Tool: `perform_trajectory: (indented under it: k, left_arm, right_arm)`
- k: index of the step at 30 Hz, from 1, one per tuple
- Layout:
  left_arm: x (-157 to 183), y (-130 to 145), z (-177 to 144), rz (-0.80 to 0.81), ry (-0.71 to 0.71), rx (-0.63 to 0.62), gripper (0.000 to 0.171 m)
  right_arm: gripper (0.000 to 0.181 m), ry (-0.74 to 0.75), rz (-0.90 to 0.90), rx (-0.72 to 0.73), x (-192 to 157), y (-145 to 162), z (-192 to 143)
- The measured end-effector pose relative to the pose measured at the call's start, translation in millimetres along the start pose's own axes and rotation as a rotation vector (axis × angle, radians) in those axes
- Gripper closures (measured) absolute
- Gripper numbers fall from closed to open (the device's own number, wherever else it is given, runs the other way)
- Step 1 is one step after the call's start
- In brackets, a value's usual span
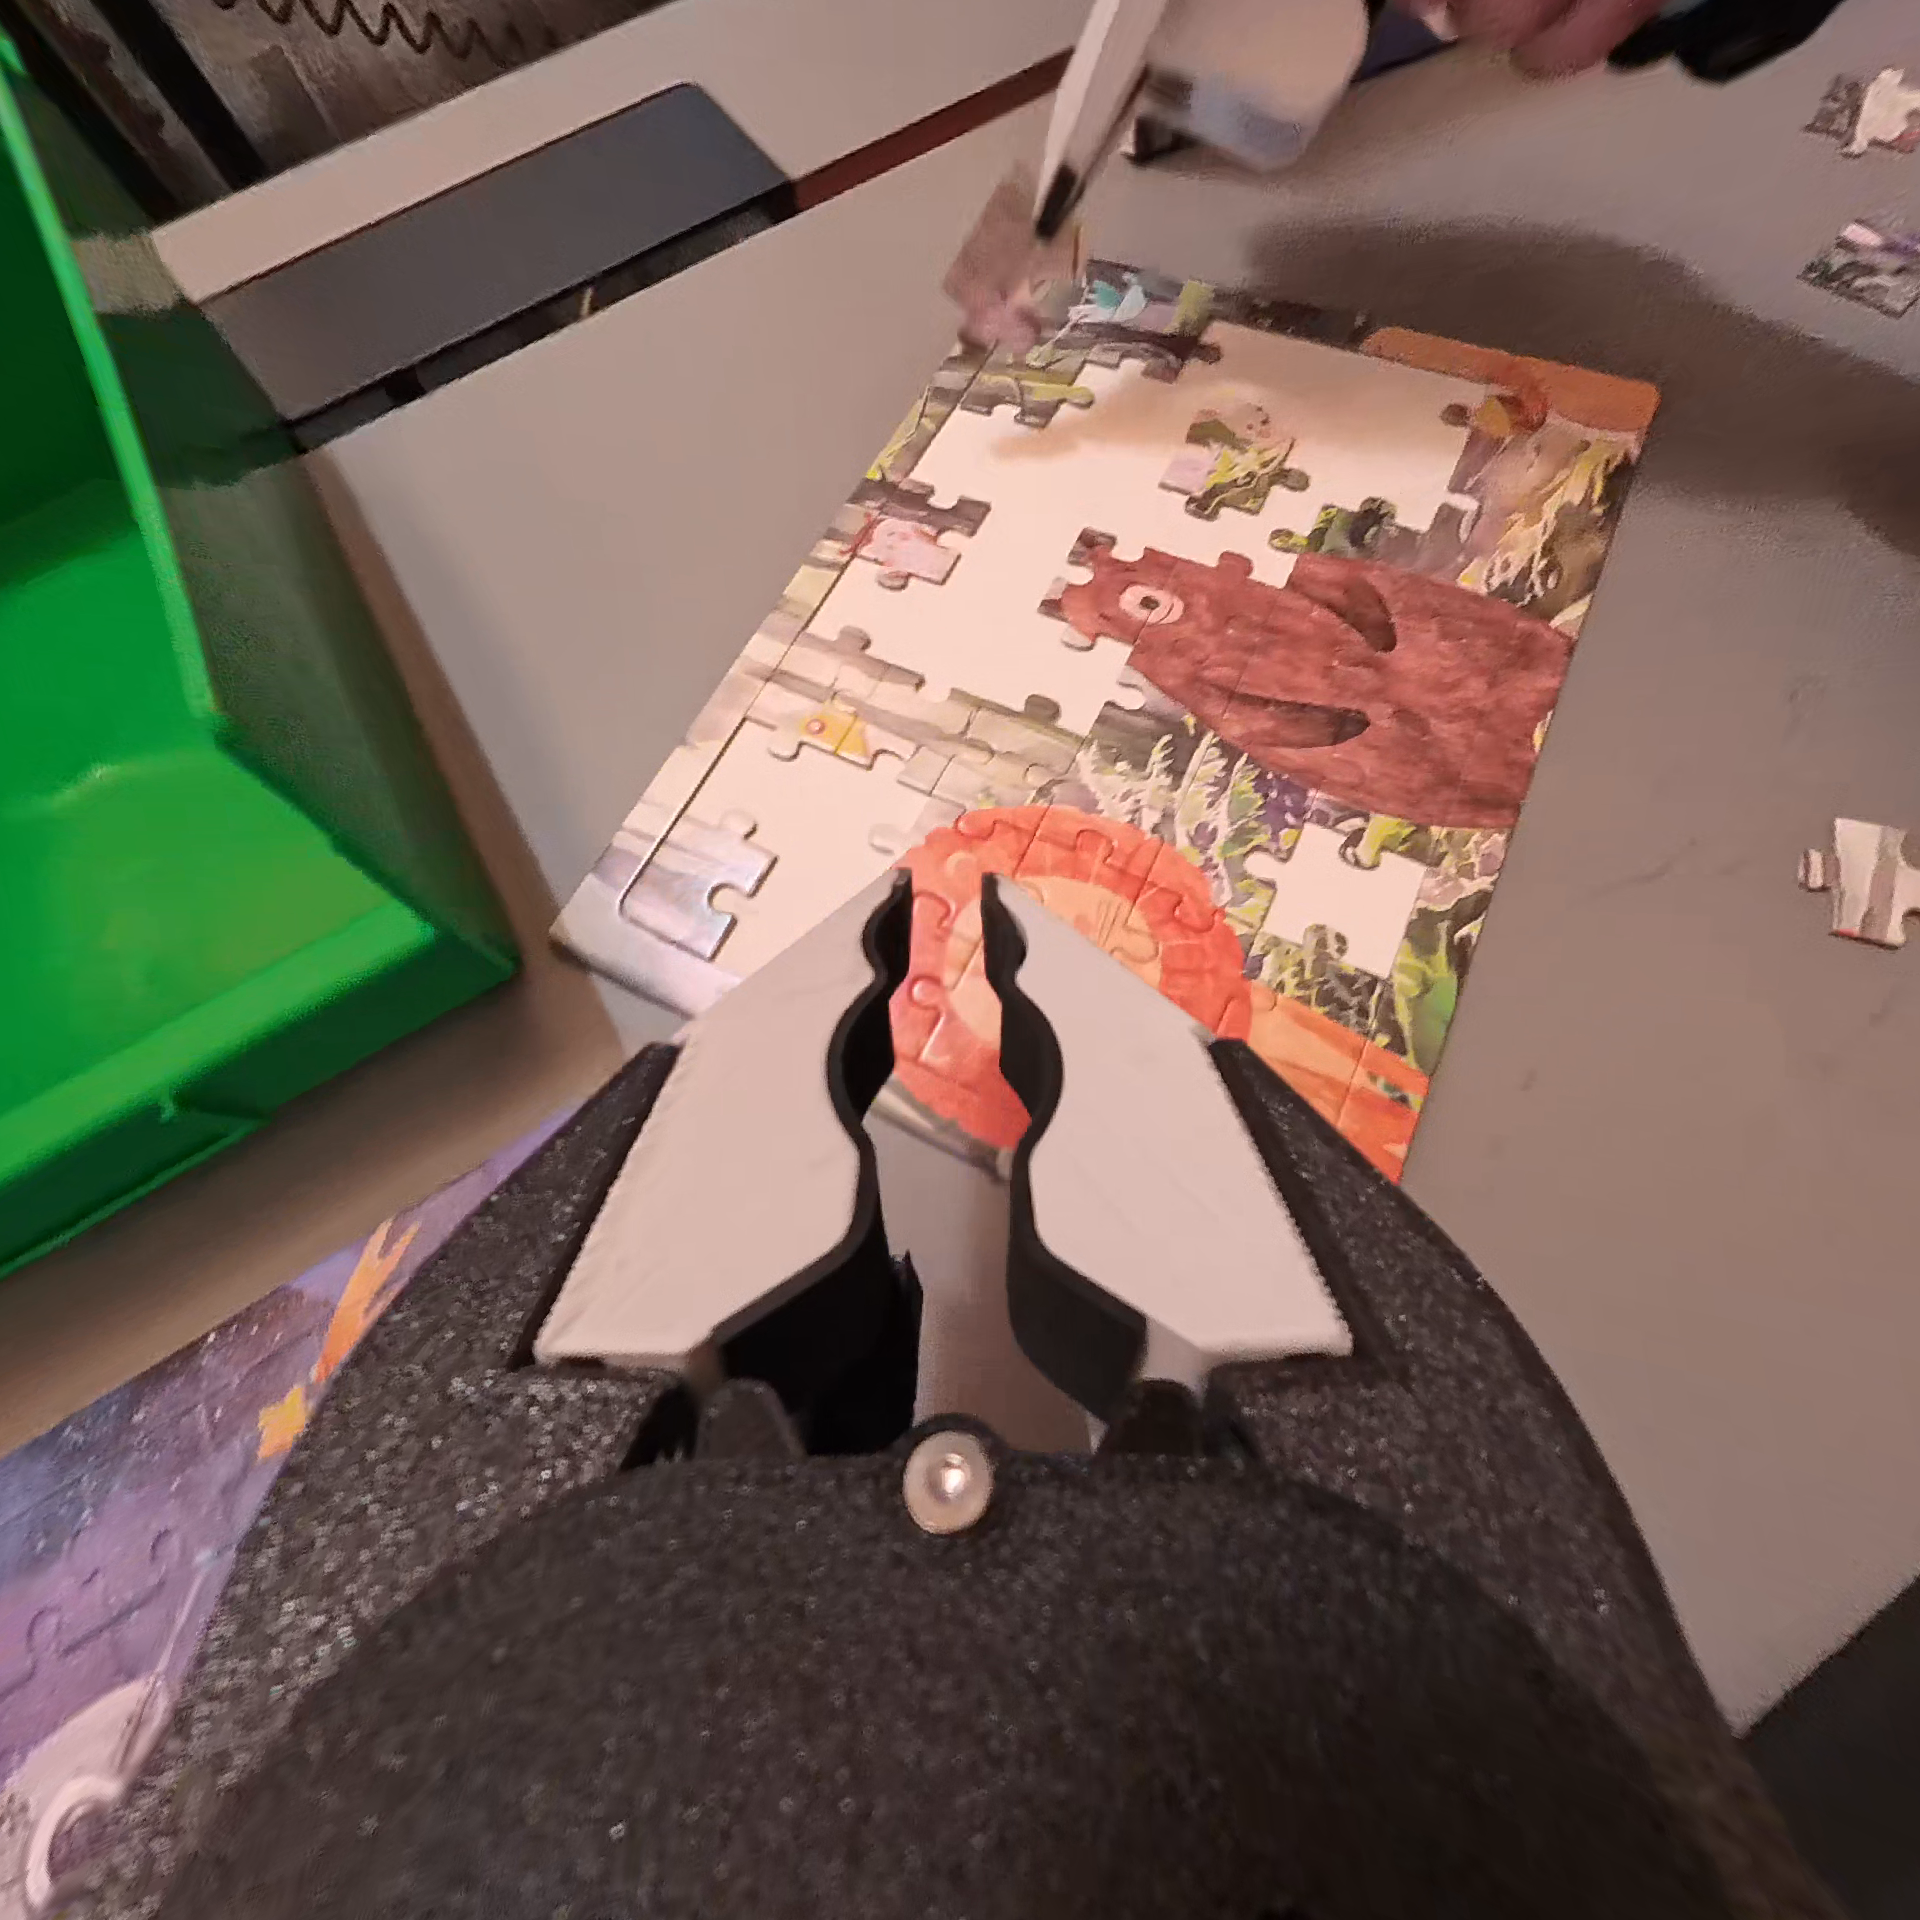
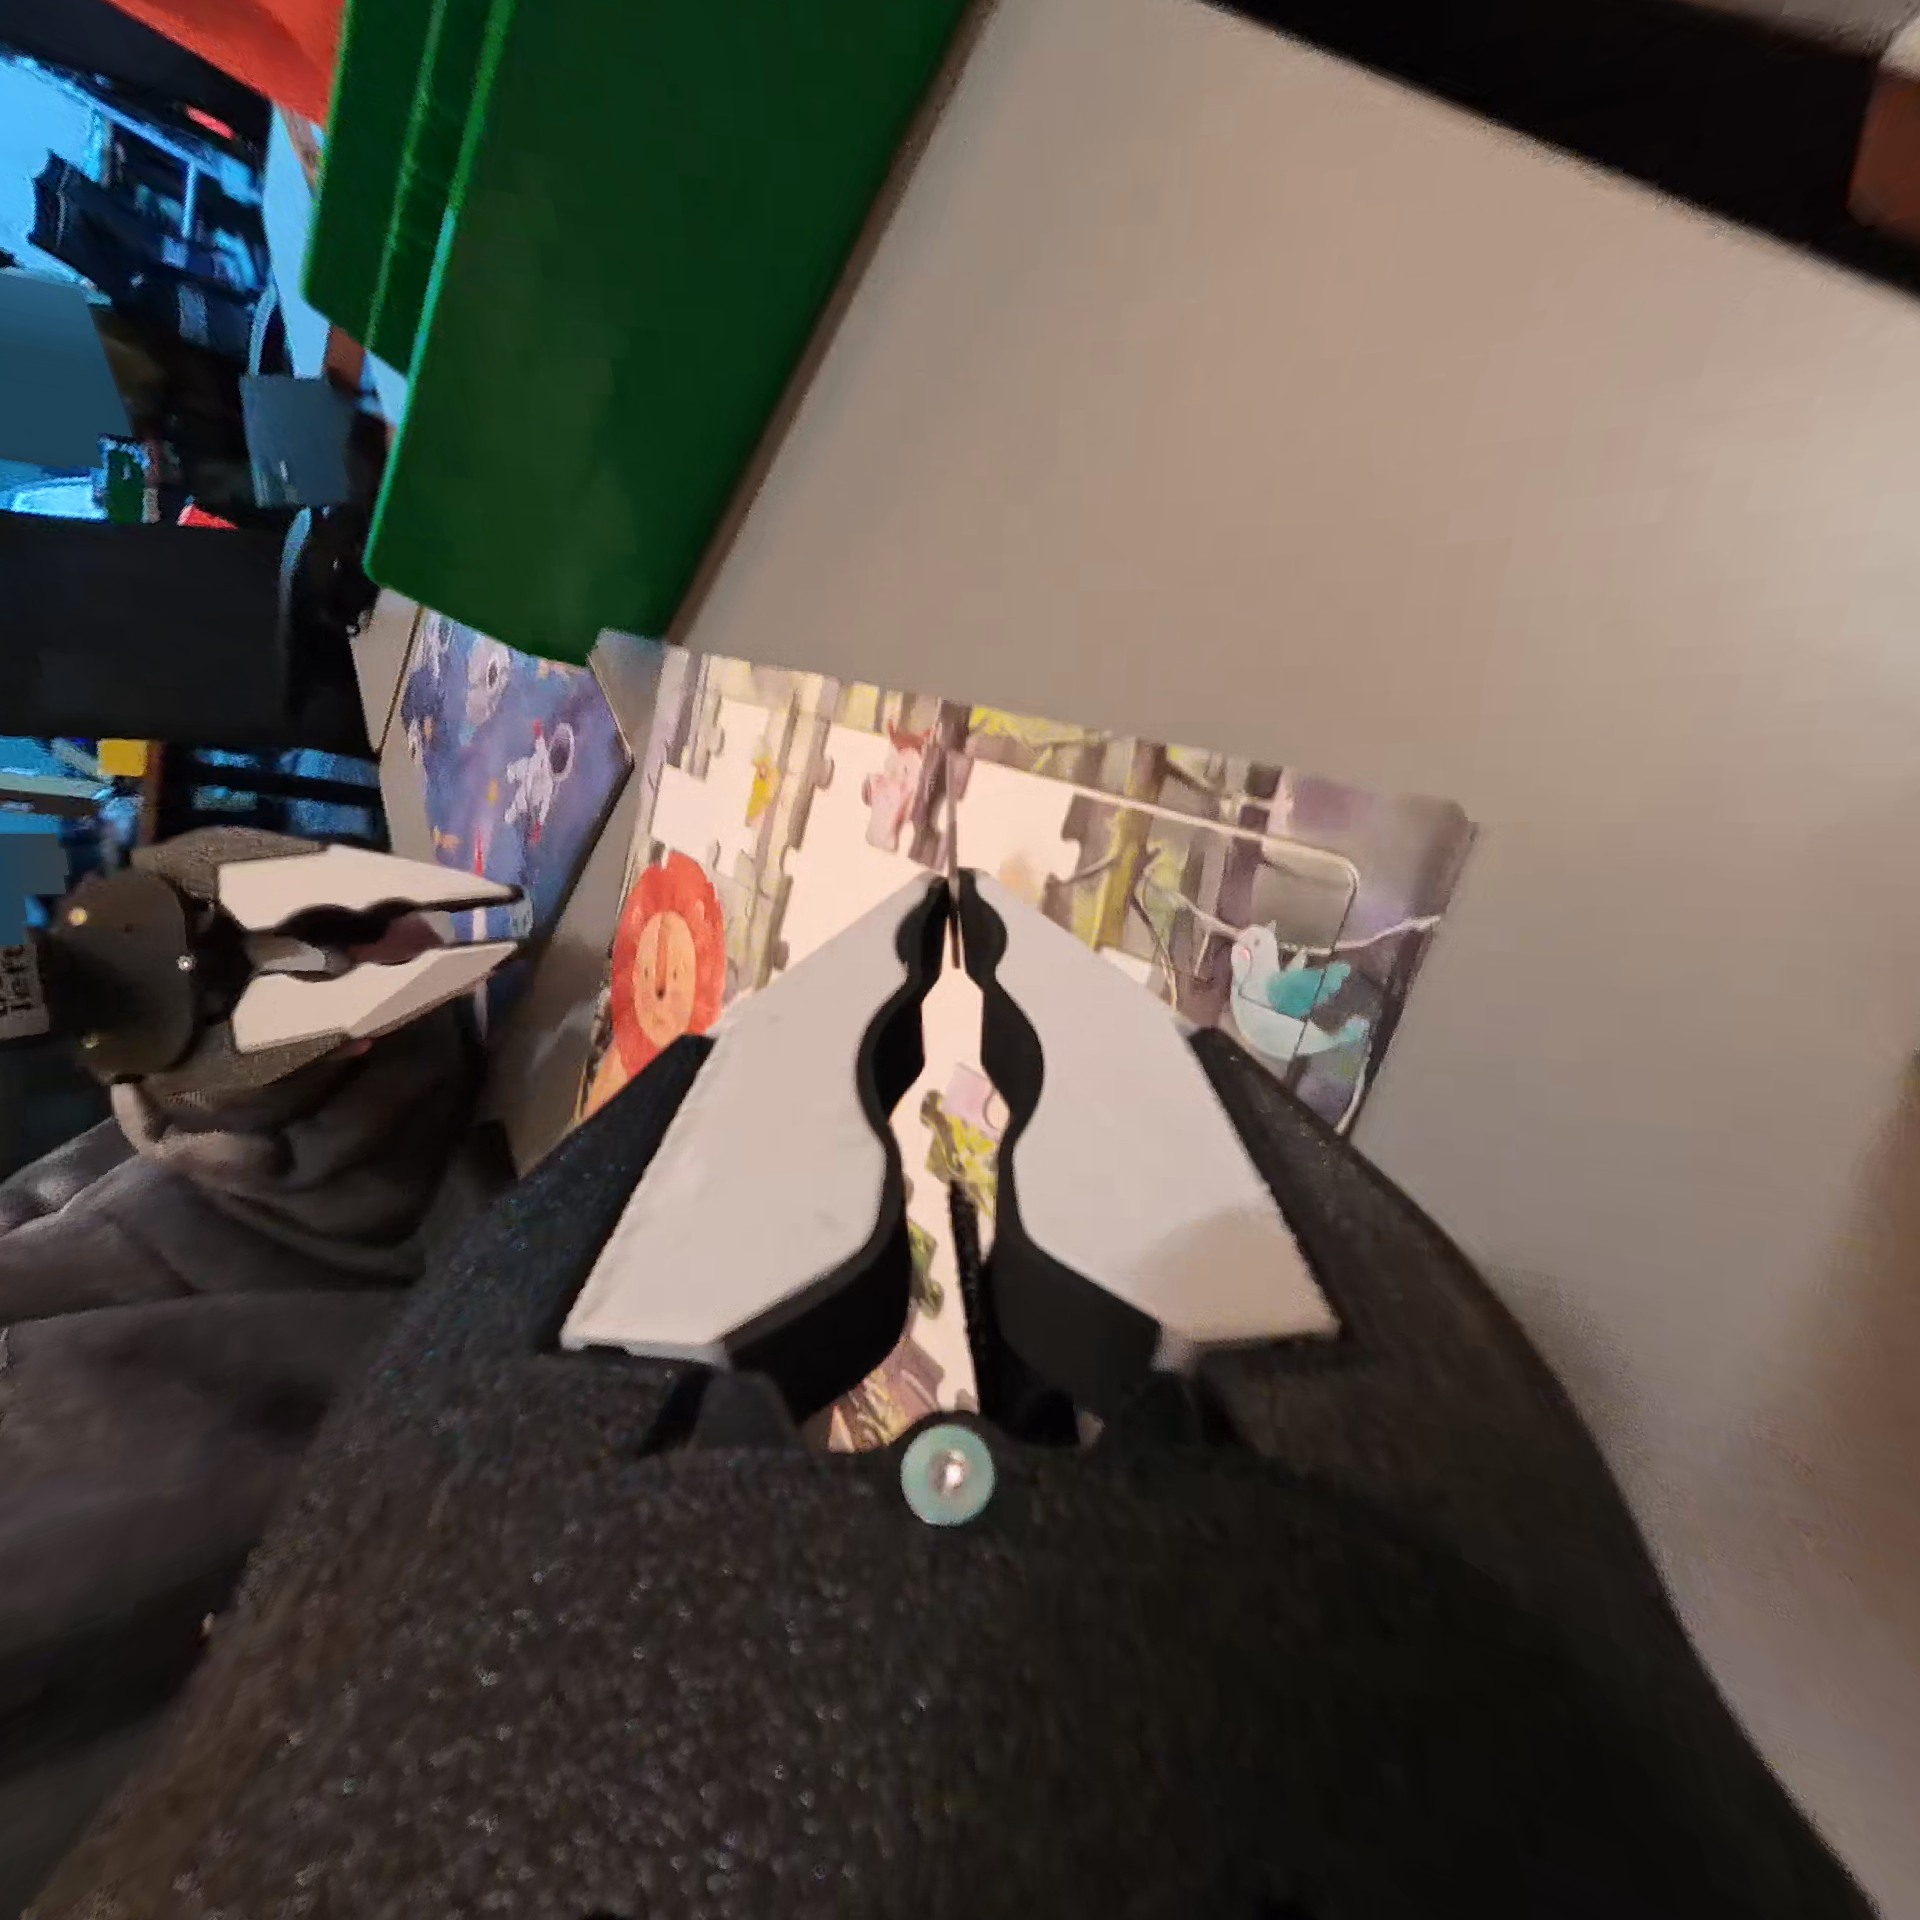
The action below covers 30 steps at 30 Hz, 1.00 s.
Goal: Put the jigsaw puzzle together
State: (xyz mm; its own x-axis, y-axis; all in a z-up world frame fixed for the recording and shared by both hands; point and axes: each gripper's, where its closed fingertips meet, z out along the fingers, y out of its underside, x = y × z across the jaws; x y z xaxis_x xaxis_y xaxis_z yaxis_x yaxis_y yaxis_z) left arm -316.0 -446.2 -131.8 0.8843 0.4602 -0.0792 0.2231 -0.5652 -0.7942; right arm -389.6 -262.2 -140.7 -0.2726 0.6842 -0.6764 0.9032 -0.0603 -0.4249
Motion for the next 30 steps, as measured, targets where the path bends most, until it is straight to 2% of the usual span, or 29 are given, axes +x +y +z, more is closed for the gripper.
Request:
perform_trajectory:
  k: [2,7,14,17,23,26,28,30]
  left_arm:
    - [4.7,-9.1,4.2,0.003,0.015,0.000,0.159]
    - [16.6,-28.9,10.9,-0.055,0.096,-0.003,0.159]
    - [8.3,-31.8,32.6,0.005,0.080,-0.100,0.159]
    - [5.4,-42.7,43.5,0.038,0.079,-0.110,0.163]
    - [3.1,-65.9,85.0,0.077,0.108,-0.115,0.171]
    - [-2.2,-64.1,113.3,0.107,0.099,-0.151,0.171]
    - [-5.6,-62.4,128.7,0.136,0.083,-0.161,0.171]
    - [-11.7,-60.1,138.3,0.151,0.048,-0.172,0.171]
  right_arm:
    - [0.179,-0.027,0.022,-0.053,4.4,11.3,8.9]
    - [0.179,-0.132,0.017,-0.089,-7.4,11.2,27.6]
    - [0.175,-0.063,-0.044,-0.248,5.0,20.0,42.4]
    - [0.173,-0.072,-0.031,-0.243,10.7,18.7,42.3]
    - [0.174,-0.063,-0.062,-0.266,11.6,12.0,39.5]
    - [0.170,-0.001,-0.077,-0.294,18.3,9.1,38.2]
    - [0.156,-0.011,-0.107,-0.305,12.8,6.8,38.9]
    - [0.158,0.019,-0.145,-0.283,13.5,0.2,34.9]
